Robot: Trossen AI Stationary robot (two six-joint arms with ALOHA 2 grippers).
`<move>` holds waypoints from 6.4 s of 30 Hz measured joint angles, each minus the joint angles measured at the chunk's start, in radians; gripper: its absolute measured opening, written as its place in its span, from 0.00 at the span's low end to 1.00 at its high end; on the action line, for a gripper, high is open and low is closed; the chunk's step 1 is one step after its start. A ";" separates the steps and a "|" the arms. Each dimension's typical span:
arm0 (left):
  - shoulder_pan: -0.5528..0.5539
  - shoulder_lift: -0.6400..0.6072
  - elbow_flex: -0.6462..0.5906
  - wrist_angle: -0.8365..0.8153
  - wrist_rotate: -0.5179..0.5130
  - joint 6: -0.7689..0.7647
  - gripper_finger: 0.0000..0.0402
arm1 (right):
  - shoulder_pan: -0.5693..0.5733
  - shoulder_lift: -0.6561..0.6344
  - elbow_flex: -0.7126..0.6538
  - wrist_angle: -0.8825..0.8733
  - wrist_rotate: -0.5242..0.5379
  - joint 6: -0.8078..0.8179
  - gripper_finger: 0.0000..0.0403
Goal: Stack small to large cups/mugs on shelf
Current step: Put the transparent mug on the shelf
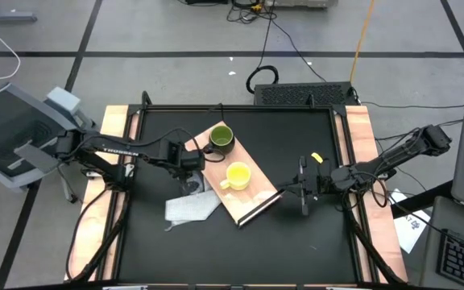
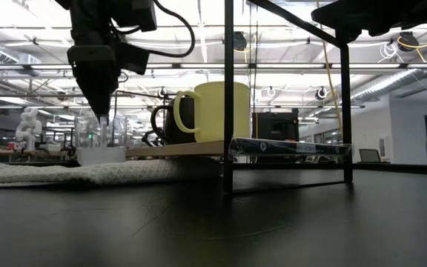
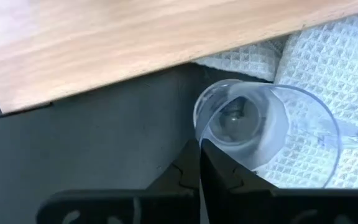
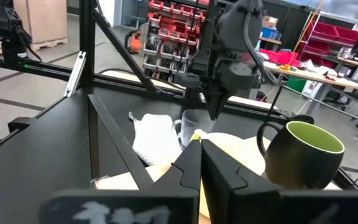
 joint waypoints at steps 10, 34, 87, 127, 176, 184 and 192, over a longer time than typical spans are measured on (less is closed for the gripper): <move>-0.073 -0.068 0.128 -0.078 -0.049 -0.012 0.00 | 0.000 0.000 0.000 -0.009 0.000 0.012 0.00; -0.418 0.164 0.152 0.048 0.060 -0.145 0.00 | 0.000 0.001 0.000 -0.015 0.000 0.022 0.00; -0.555 0.308 0.285 0.059 0.054 -0.222 0.00 | -0.001 0.001 0.000 -0.023 0.000 0.019 0.00; -0.620 0.370 0.357 -0.009 -0.017 -0.353 0.00 | -0.001 0.000 0.000 -0.046 0.000 0.026 0.00; -0.947 -0.169 -0.100 0.071 -0.954 -0.666 0.02 | 0.002 0.002 0.066 -0.026 -0.094 0.001 0.00; -0.947 -0.170 -0.239 0.190 -0.968 -0.647 0.02 | -0.001 0.098 0.319 -0.210 -0.097 -0.001 0.00; -0.946 -0.171 -0.250 0.194 -0.981 -0.634 0.03 | -0.078 0.375 0.670 -0.448 -0.283 0.094 0.00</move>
